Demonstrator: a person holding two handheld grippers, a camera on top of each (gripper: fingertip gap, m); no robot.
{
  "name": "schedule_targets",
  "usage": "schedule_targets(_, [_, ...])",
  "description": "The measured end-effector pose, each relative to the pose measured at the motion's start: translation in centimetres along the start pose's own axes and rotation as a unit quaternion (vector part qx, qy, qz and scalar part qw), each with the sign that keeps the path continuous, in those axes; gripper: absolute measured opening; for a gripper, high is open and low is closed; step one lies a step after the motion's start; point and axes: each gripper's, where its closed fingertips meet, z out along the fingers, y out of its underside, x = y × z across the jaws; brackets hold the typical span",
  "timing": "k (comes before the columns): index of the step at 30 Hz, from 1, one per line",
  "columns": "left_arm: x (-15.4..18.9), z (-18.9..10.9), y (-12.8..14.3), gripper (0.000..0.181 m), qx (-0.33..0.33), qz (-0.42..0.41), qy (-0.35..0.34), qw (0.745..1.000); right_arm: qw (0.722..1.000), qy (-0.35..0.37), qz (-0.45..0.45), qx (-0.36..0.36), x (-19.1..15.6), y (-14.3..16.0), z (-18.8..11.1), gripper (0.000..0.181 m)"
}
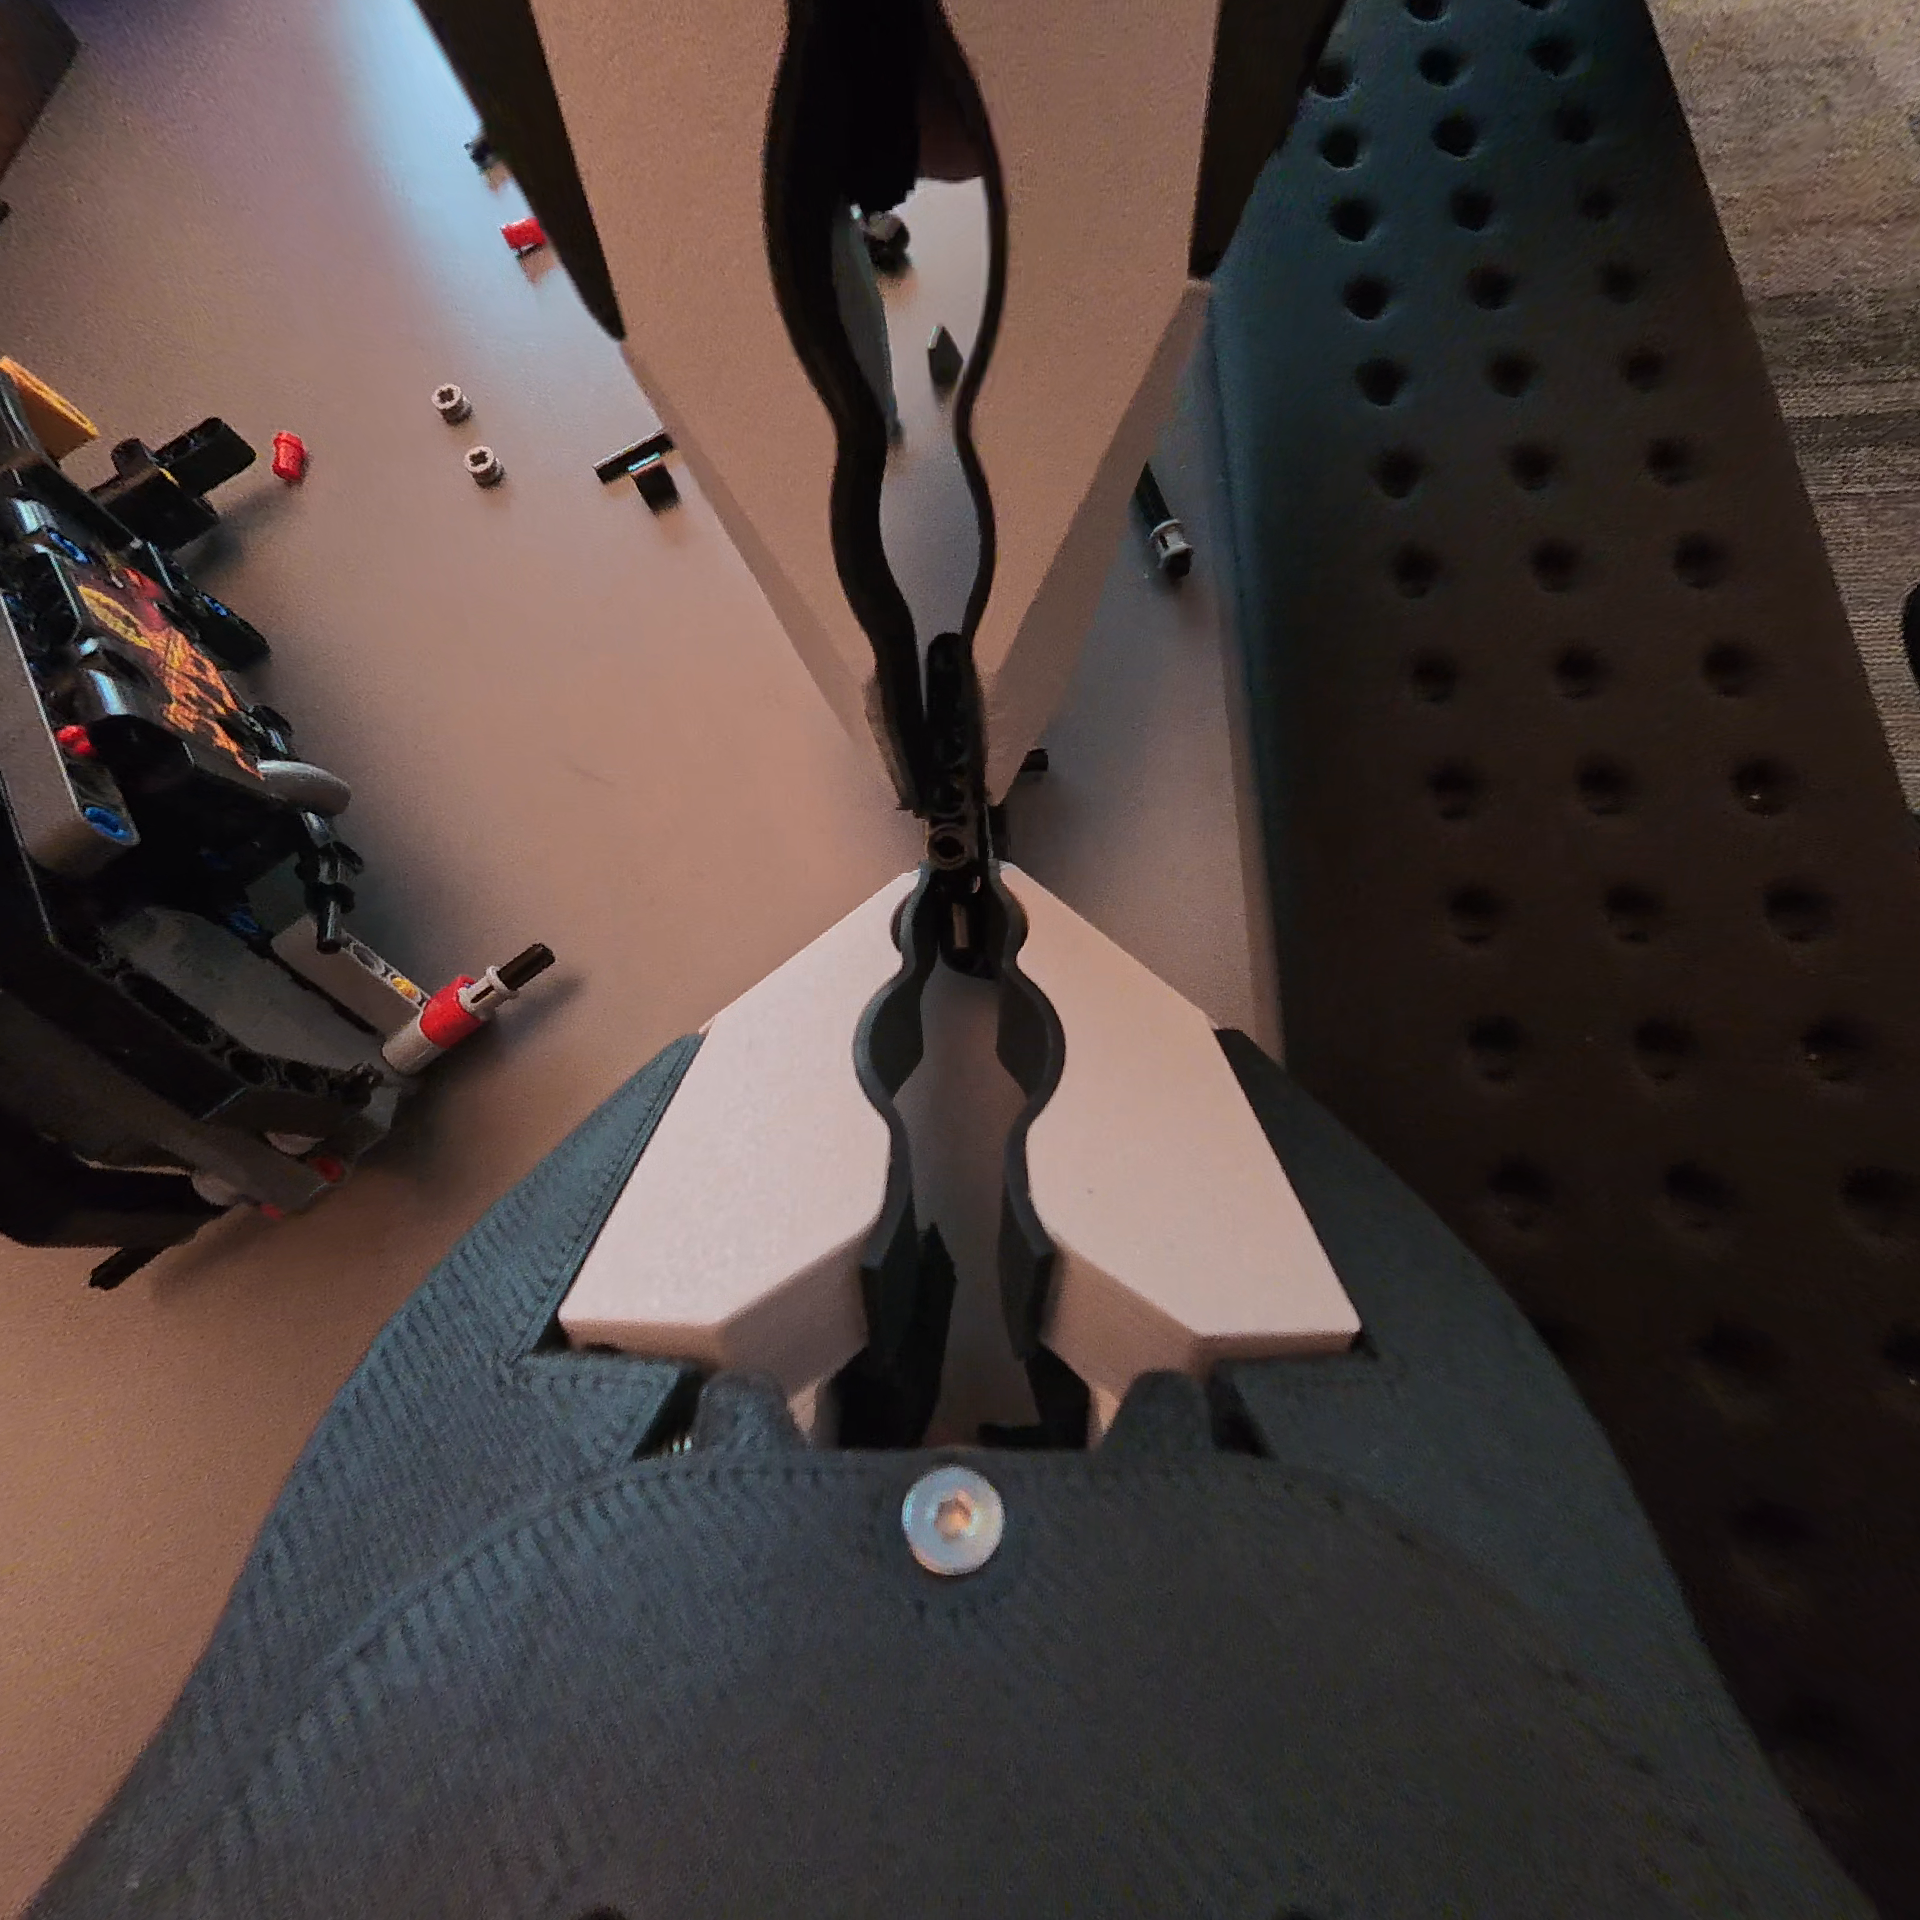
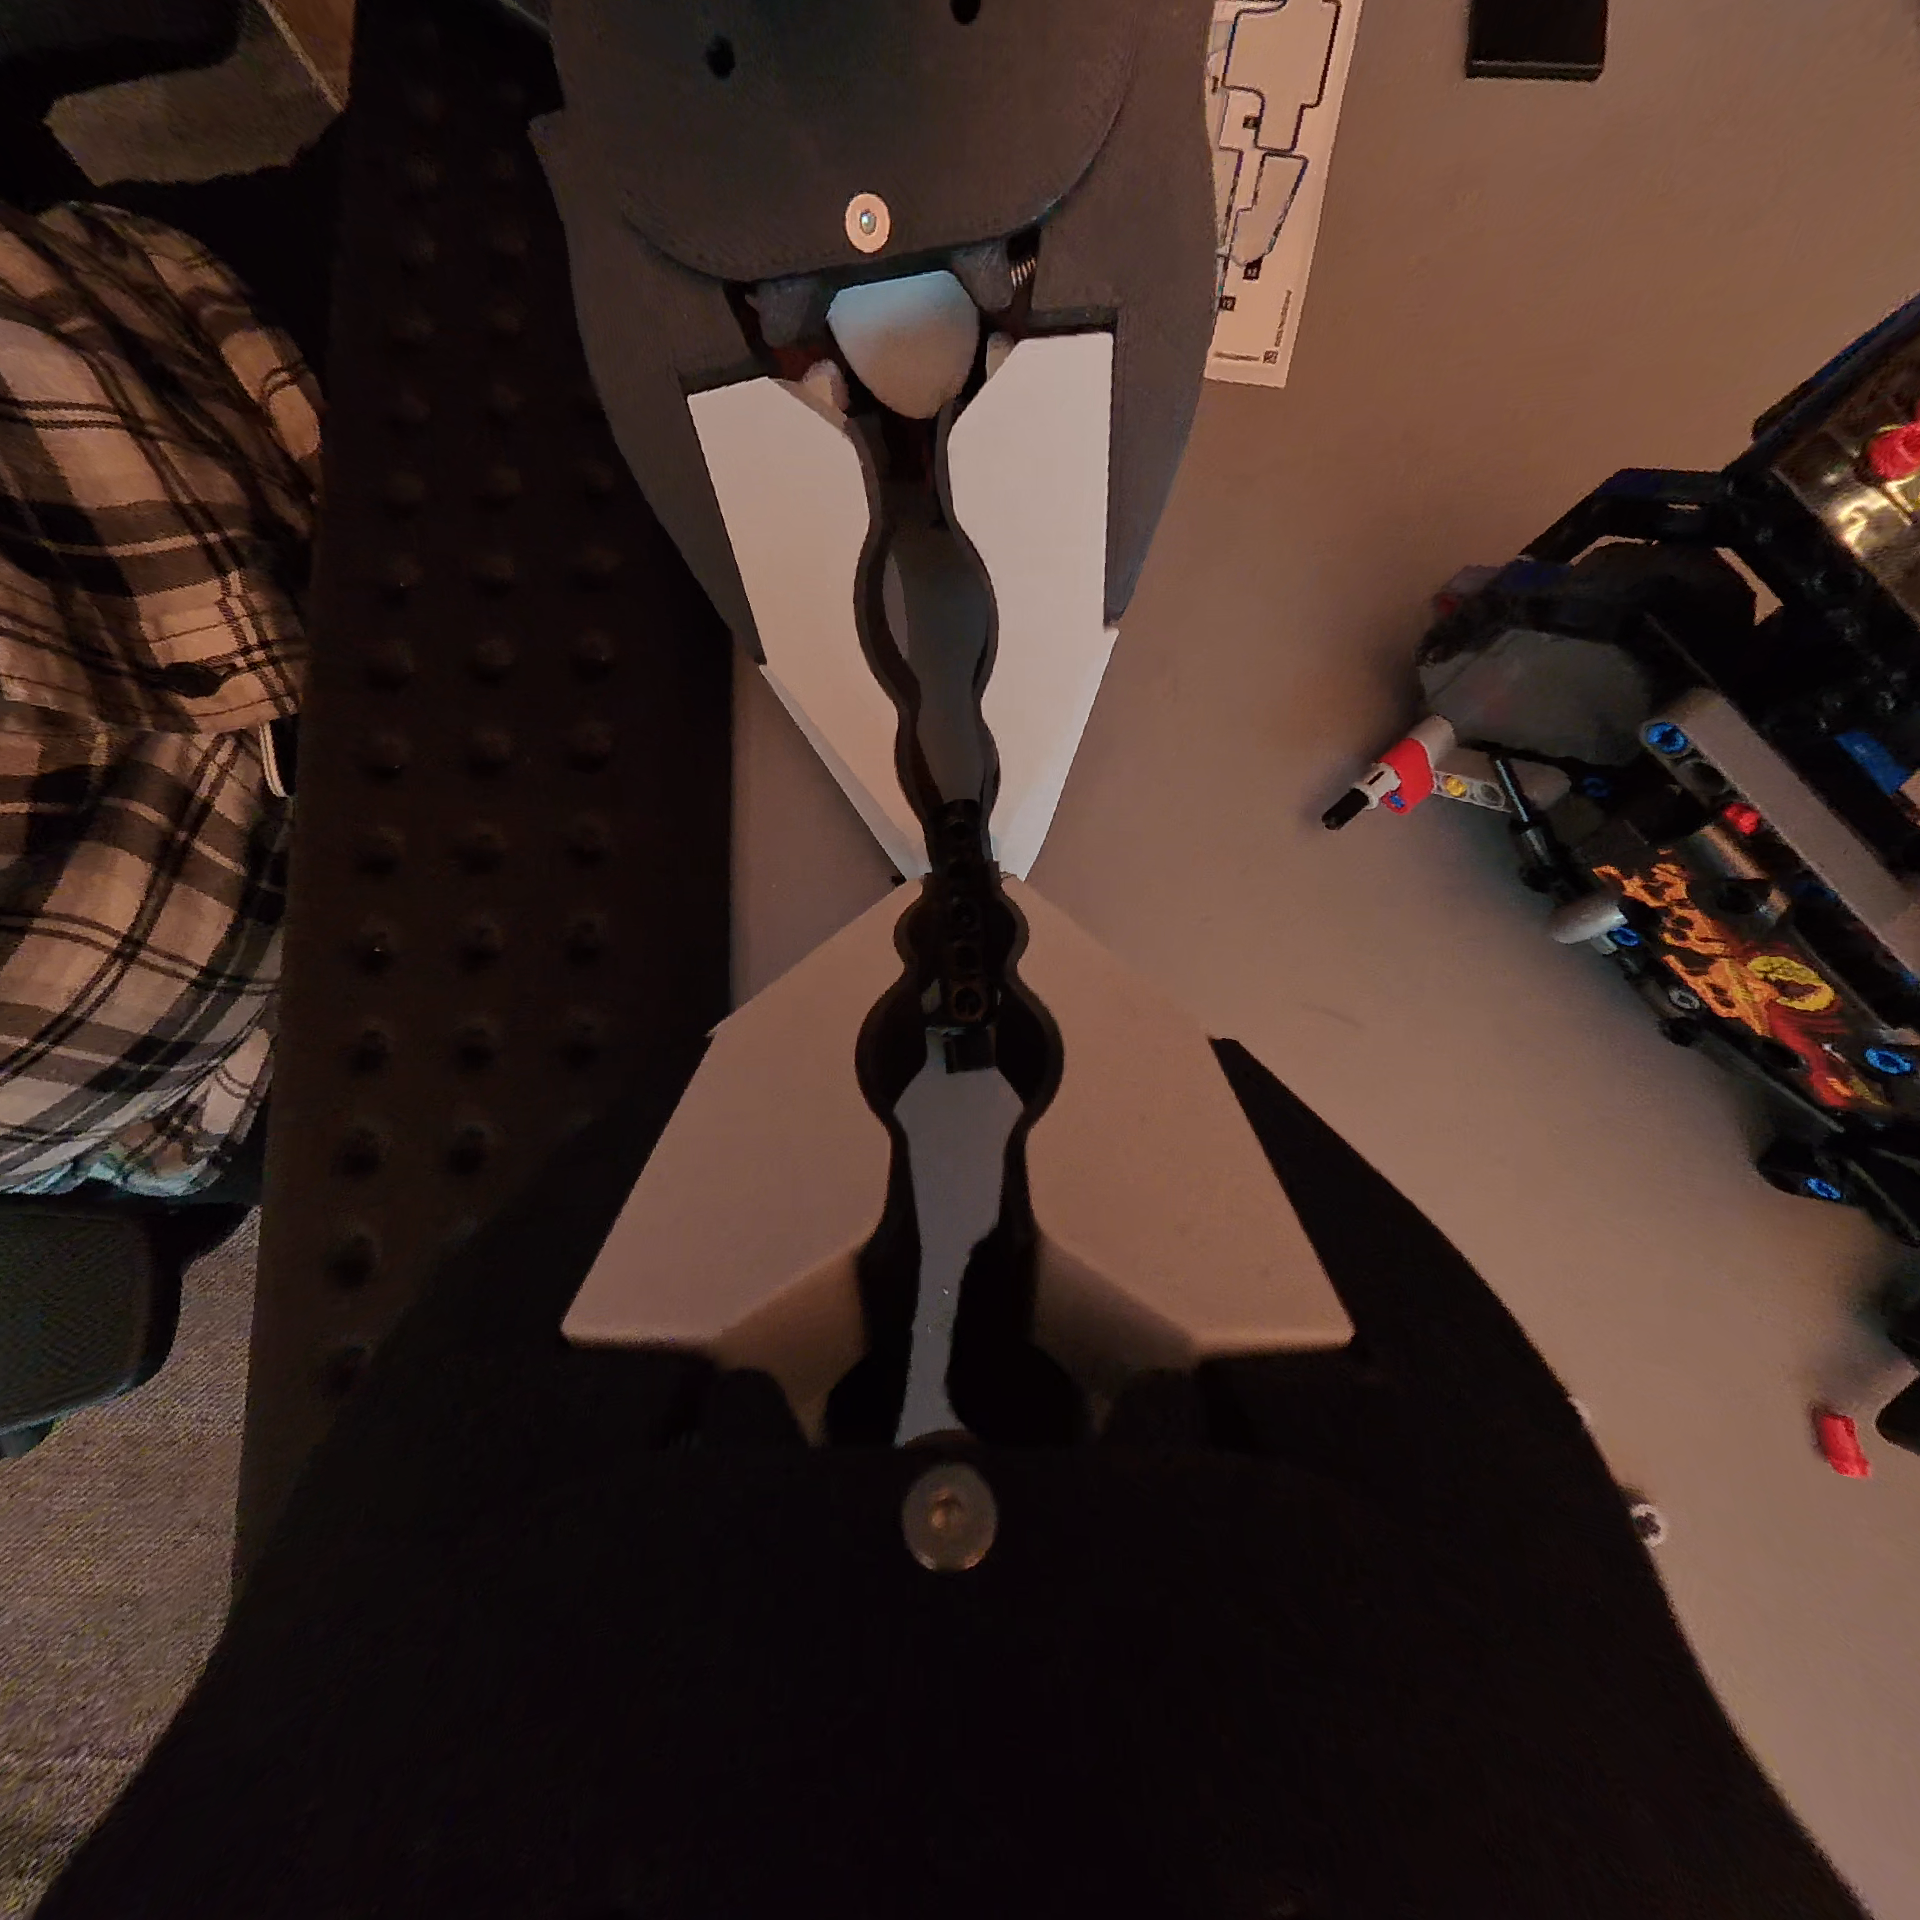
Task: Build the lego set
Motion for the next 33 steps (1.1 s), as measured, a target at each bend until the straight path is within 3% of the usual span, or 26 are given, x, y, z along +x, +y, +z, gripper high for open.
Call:
schedule_targets(14, [0.06,0.13,-0.12,0.007,0.002,0.009,-0.008,1.000,0.998,0.010,-0.051,-0.027,-0.14,0.32,-0.12,0.005])
schedule_targets(22, [0.02,0.18,-0.12,0.007,0.001,0.006,-0.008,1.000,0.986,0.069,-0.115,-0.100,-0.11,0.44,0.05,0.003])
schedule_targets(33, [0.00,0.19,-0.08,0.008,0.001,0.012,-0.011,1.000,0.996,0.012,-0.040,-0.075,0.04,0.48,0.11,0.005])
